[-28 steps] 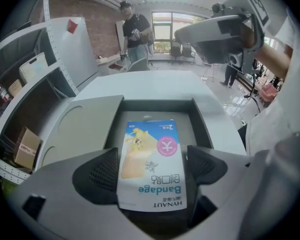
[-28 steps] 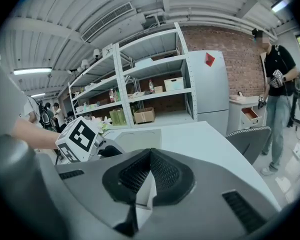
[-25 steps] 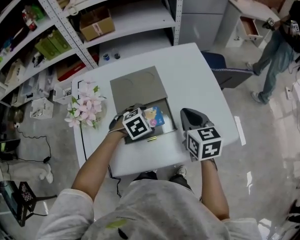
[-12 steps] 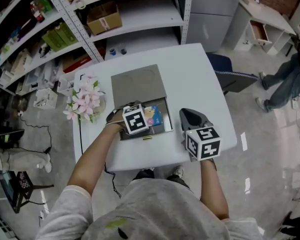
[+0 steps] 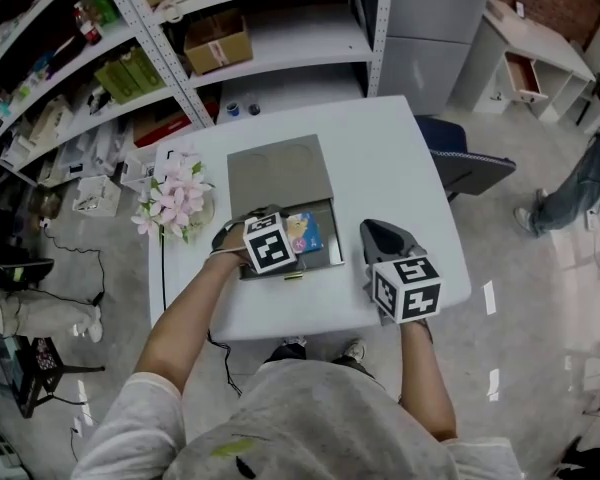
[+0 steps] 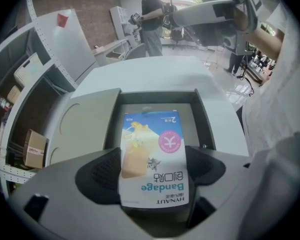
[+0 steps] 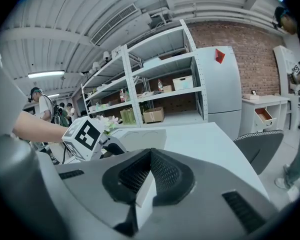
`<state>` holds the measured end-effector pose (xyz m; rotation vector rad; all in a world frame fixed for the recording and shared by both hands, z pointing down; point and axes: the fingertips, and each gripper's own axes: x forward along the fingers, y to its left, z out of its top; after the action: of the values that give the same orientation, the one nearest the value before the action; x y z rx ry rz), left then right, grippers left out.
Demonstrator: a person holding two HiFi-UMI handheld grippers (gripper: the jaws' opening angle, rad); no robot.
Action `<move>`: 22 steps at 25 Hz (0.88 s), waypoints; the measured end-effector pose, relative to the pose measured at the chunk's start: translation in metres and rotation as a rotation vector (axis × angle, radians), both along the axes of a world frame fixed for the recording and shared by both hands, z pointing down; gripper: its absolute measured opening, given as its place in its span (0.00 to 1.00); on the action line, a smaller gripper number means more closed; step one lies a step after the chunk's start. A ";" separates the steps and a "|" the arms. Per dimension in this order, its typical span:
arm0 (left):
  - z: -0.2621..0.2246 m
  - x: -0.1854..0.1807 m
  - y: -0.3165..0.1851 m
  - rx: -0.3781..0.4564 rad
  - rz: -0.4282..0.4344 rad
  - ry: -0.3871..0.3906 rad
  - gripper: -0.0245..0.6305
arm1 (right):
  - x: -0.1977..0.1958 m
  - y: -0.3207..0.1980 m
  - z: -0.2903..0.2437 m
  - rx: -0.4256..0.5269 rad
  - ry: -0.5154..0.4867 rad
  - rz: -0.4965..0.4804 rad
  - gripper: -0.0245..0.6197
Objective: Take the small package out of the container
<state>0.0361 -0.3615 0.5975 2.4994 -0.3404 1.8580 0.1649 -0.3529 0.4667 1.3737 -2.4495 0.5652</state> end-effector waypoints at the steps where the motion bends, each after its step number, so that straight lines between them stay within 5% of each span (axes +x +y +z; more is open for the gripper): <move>1: -0.004 0.001 -0.001 0.014 -0.007 0.009 0.66 | 0.000 0.001 -0.001 0.003 -0.001 -0.002 0.05; 13: -0.066 -0.005 -0.010 0.196 -0.165 0.139 0.66 | -0.015 0.005 -0.020 0.056 -0.004 -0.073 0.05; 22: -0.118 -0.026 -0.007 0.349 -0.372 0.292 0.66 | -0.024 0.012 -0.037 0.102 0.002 -0.145 0.05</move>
<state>0.0105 -0.3681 0.4792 2.6212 -1.1103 1.3698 0.1407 -0.3409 0.4296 1.2183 -2.5821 0.4107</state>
